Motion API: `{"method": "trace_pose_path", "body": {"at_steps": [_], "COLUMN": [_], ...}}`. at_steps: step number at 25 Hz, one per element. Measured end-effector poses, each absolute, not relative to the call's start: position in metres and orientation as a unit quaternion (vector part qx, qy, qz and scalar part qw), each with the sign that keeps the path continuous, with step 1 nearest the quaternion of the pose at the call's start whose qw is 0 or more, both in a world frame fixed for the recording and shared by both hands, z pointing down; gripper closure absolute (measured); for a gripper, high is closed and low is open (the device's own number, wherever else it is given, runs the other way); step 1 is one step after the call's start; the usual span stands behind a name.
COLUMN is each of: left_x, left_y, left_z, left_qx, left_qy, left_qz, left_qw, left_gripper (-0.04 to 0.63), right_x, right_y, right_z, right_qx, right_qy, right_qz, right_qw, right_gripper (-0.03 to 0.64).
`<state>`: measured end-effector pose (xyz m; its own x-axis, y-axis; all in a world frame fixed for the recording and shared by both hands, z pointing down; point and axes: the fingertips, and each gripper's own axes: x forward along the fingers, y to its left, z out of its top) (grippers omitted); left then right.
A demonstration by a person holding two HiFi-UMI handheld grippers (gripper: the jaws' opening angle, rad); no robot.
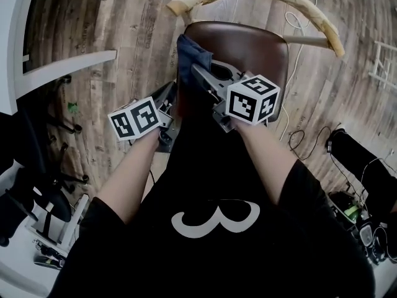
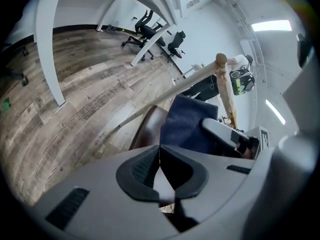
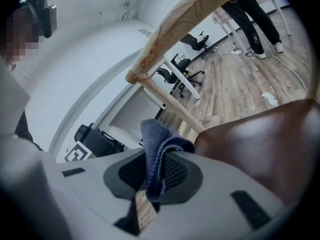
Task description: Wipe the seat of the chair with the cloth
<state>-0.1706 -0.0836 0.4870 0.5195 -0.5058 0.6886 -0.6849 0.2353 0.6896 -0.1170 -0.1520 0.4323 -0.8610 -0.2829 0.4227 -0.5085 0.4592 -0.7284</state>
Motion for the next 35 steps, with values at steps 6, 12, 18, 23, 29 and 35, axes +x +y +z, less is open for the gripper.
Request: {"method": "trace_pose_path", "body": {"at_steps": [6,12,18,23,29,35], "left_x": [-0.186,-0.187,-0.184,-0.186,-0.182,-0.183], "left_y": [-0.073,-0.072,-0.075,-0.073,-0.068,-0.065], "left_z": [0.510,0.521,0.521,0.523,0.529,0.530], "left_qx": [0.607,0.609,0.615,0.611,0.599,0.598], "left_qy": [-0.484,-0.473,-0.470,-0.472,-0.470,-0.469], "left_qz": [0.085,0.091,0.089,0.089,0.084,0.098], "left_qw": [0.625,0.630,0.627,0.630,0.643,0.642], "left_gripper": [0.581,0.581,0.581,0.581,0.581,0.581], "right_x": [-0.127,-0.130,-0.124,-0.120,-0.114,-0.109], "right_y": [-0.163,-0.175,-0.180,-0.183,-0.187,-0.188], "right_z": [0.463,0.486,0.503,0.515,0.524,0.532], "right_qx": [0.253,0.268,0.278,0.287,0.291,0.302], "right_qy": [-0.833,-0.827,-0.834,-0.835,-0.837,-0.835], "right_qz": [0.476,0.477,0.448,0.427,0.409,0.387], "right_qw": [0.124,0.128,0.164,0.192,0.219,0.247], "right_gripper": [0.563,0.563,0.563,0.563,0.563,0.563]}}
